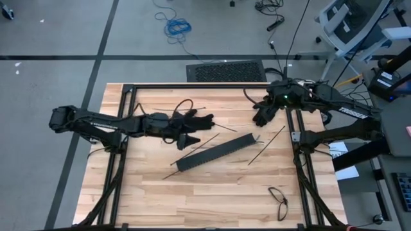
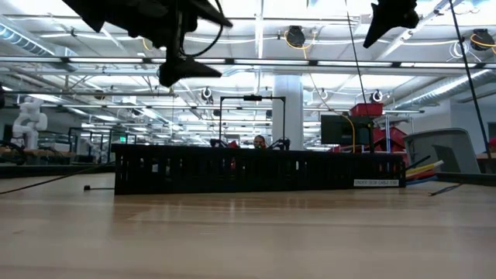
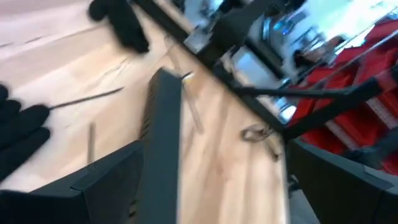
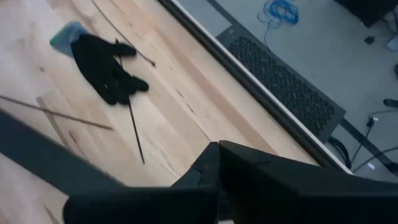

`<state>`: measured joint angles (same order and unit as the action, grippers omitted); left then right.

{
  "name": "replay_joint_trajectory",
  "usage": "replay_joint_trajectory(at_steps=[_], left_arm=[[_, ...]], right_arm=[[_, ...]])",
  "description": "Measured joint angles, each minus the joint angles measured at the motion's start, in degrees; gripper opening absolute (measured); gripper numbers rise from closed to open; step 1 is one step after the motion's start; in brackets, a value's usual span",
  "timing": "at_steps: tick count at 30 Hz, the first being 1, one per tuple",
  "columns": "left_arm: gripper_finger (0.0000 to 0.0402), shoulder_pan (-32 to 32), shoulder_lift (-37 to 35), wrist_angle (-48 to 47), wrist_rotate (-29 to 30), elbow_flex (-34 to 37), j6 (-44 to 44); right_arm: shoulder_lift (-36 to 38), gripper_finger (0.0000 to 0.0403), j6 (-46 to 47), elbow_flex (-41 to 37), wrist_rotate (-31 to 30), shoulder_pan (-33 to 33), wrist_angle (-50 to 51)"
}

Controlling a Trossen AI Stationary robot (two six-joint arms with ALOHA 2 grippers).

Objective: Ziptie cables
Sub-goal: Close the cable duct

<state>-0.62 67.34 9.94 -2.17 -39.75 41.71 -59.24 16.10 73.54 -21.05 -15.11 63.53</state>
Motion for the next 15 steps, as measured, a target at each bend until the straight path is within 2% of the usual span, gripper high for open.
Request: replay_joint_trajectory(at_steps=[3,6,10,13,15], left_arm=[[0.0391,-0.80,1.36,-1.55,-0.39,0.00,-2.02],[0.0391,-1.45,2.22,-0.28,-0.38,-0.17,2.03],[0.0391,-3.06,4.61,6.37,-4.07,-0.17,1.98],[0.0391,-4.10,5.41,9.24,-4.31,-0.17,7.99],[0.0391,-4.62,5.47,9.33,-4.34,-0.17,9.02]], right_arm=[[0.07,0.0001,-0.07,-0.02,-0.05,-0.02,1.51],[0.09,0.0001,-0.69,-0.02,-0.07,-0.02,1.52],[0.09,0.0001,-2.03,-0.04,-0.07,-0.02,1.32],[0.09,0.0001,-2.40,-0.04,-0.07,-0.02,1.20],[0.09,0.0001,-2.79,-0.07,-0.08,-0.02,1.34]])
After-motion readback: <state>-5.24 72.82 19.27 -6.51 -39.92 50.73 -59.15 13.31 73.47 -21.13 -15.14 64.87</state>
